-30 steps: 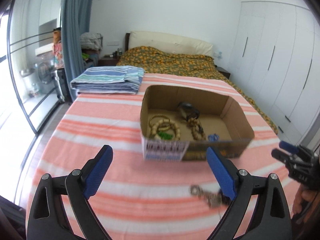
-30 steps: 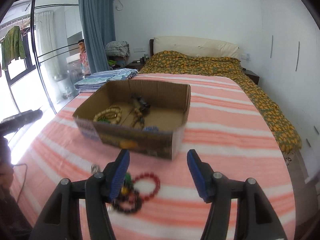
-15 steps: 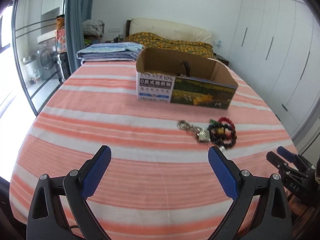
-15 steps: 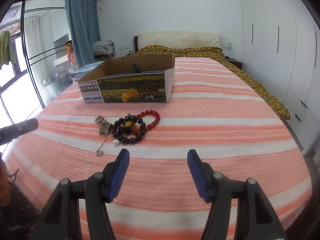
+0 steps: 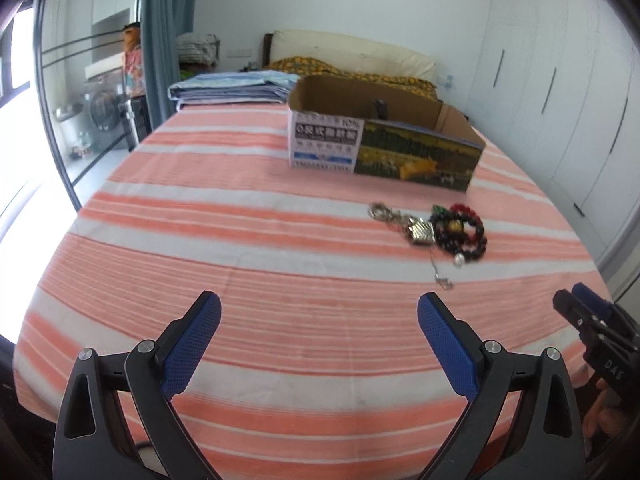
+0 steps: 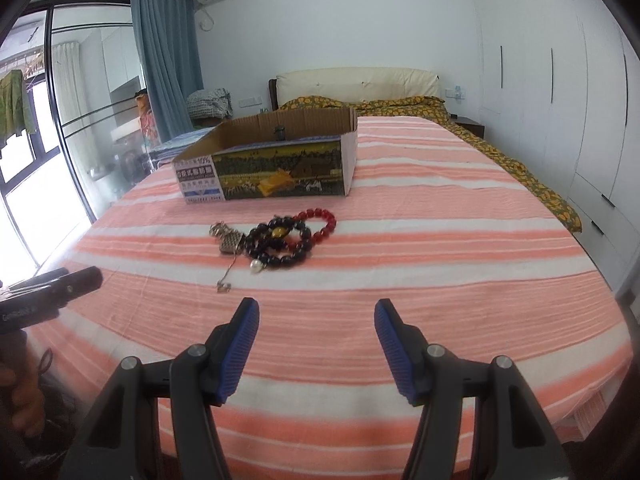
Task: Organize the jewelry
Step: 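Withdraw both tools from the box and move over the remaining jewelry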
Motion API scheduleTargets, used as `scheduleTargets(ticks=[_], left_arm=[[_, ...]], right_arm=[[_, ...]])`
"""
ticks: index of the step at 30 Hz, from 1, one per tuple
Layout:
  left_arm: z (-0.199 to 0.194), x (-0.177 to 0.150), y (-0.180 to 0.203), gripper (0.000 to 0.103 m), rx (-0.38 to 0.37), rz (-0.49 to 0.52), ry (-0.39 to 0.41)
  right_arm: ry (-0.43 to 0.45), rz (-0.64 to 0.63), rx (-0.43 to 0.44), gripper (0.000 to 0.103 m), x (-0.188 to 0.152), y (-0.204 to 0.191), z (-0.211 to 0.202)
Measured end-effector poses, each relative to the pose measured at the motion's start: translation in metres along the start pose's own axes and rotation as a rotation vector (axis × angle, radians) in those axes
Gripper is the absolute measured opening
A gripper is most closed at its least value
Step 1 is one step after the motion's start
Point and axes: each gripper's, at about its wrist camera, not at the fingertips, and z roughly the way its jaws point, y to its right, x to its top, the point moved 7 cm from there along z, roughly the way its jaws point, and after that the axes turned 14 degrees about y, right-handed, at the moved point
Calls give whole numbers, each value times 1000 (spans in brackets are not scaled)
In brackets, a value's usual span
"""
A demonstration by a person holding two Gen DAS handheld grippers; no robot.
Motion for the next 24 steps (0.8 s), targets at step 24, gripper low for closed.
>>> scheduleTargets(ticks=[24], left_arm=[[21, -19, 42, 99, -94, 46, -79]], right_arm=[[-54, 41, 5, 61, -26, 5, 3]])
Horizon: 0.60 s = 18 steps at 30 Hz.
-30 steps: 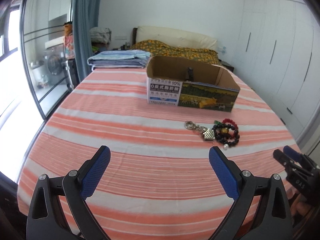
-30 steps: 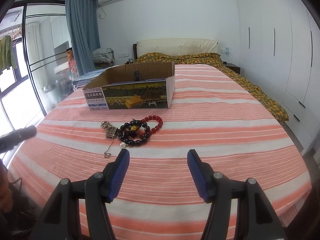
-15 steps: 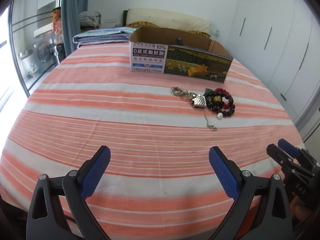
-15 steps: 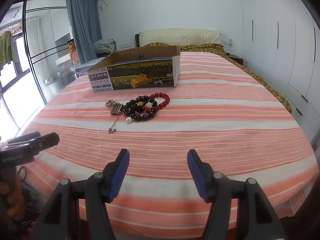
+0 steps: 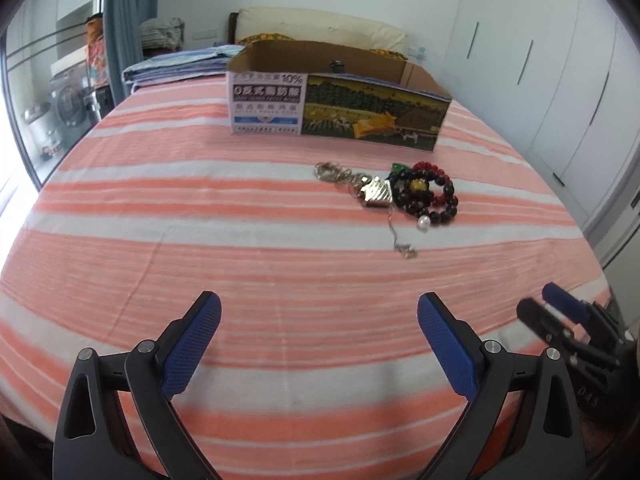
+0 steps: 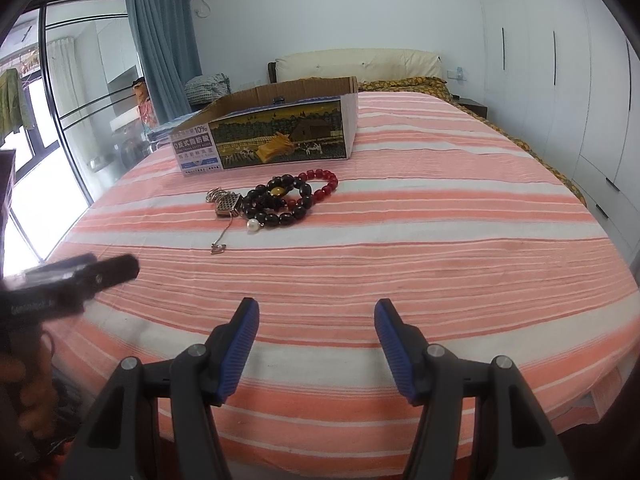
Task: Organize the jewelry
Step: 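Withdraw both tools from the box and move over the remaining jewelry, then grasp the silver keychain with the left tool while the right tool grasps the black bead bracelet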
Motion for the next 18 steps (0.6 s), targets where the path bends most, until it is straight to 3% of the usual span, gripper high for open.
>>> scheduleTargets(ticks=[4, 11, 15, 18], left_arm=[[24, 22, 13, 99, 15, 37, 20], [75, 47, 26, 99, 25, -16, 0], [99, 45, 30, 99, 90, 41, -12], [114, 38, 26, 97, 147, 79, -67]], right_arm=[[-1, 13, 5, 61, 1, 2, 1], [-3, 20, 8, 61, 1, 7, -5], [-8, 31, 3, 61, -2, 12, -6], [-7, 42, -3, 61, -2, 16, -6]])
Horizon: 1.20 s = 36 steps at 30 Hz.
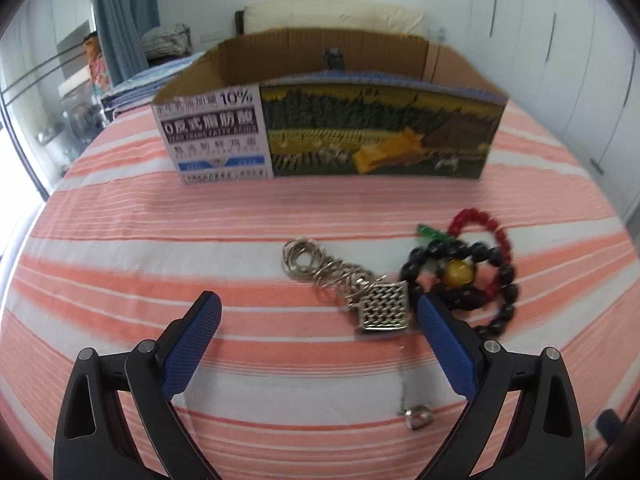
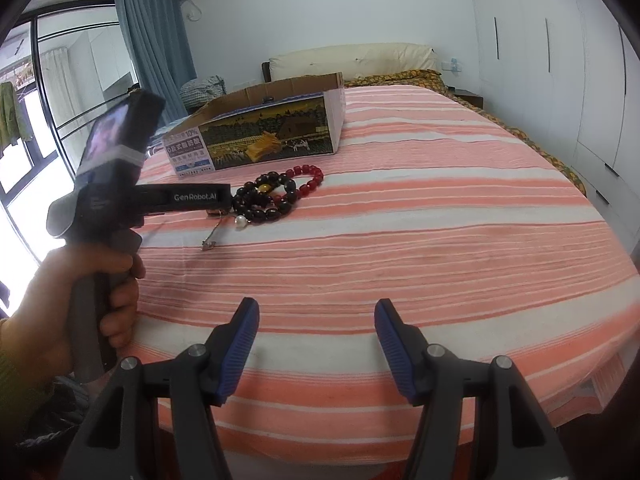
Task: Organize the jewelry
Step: 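Grasp the silver keychain with the left tool while the right tool grasps the black bead bracelet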
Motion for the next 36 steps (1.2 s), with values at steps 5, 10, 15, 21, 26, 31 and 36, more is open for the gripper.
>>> scheduleTargets(ticks=[5, 10, 15, 21, 26, 31, 36], left_arm=[[-6, -9, -28, 97, 80, 17, -20], [-18, -22, -68, 96, 99, -67, -40], [-30, -20, -69, 96, -34, -109, -10], [-17, -11, -42, 93, -104, -19, -8], [-3, -10, -24, 79, -105, 50, -31], [-7, -8, -25, 50, -129, 45, -6], [-8, -7, -27, 34, -170, 34, 3]], right_arm=[[12, 6, -8, 61, 1, 4, -2], [12, 18, -6, 61, -1, 4, 0], [12, 6, 9, 61, -1, -6, 0], [10, -30, 21, 61, -2, -17, -3], [6, -32, 10, 61, -2, -13, -5], [-25, -7, 34, 61, 6, -9, 7], [-72, 51, 105, 61, 29, -9, 35]])
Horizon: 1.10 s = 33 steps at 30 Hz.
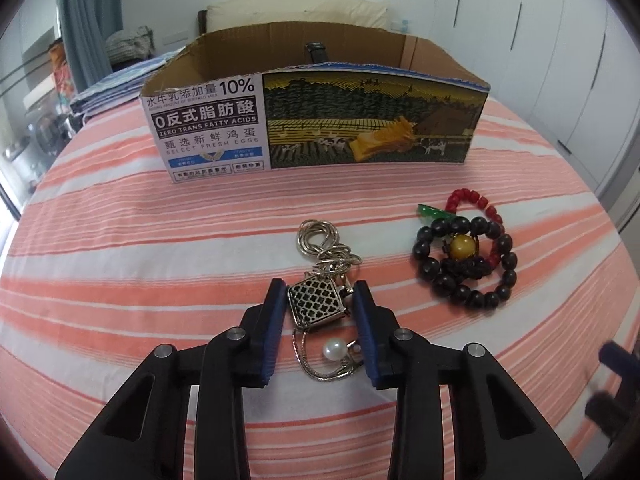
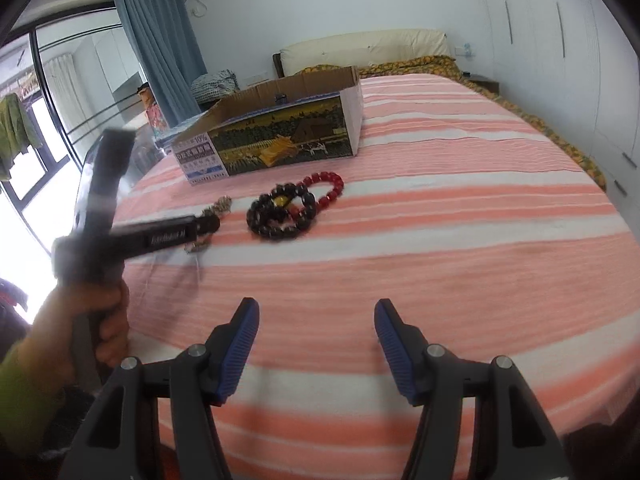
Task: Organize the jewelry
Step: 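Grasp the silver keychain with the left tool while the right tool grasps the black bead bracelet, then carry the keychain and black bead bracelet into the box and open both tools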
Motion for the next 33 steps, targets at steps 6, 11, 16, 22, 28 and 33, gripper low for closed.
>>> scheduleTargets(ticks=[6, 11, 16, 22, 28, 33], left_arm=[[-15, -11, -7, 34, -6, -23, 9], [-27, -17, -12, 34, -3, -63, 12], [-27, -17, -13, 34, -7, -71, 20], [-34, -19, -16, 34, -23, -98, 35], [-59, -18, -18, 33, -58, -155, 64], [-83, -7, -16, 33, -88, -174, 98]], right_arm=[[-58, -46, 27, 51, 27, -2, 52], [-118, -57, 34, 37, 34, -6, 93], [-116, -109, 30, 26, 29, -16, 106], [-38, -147, 32, 12, 39, -25, 68], [36, -97, 54, 12, 54, -21, 15], [77, -53, 52, 12, 63, -12, -11]])
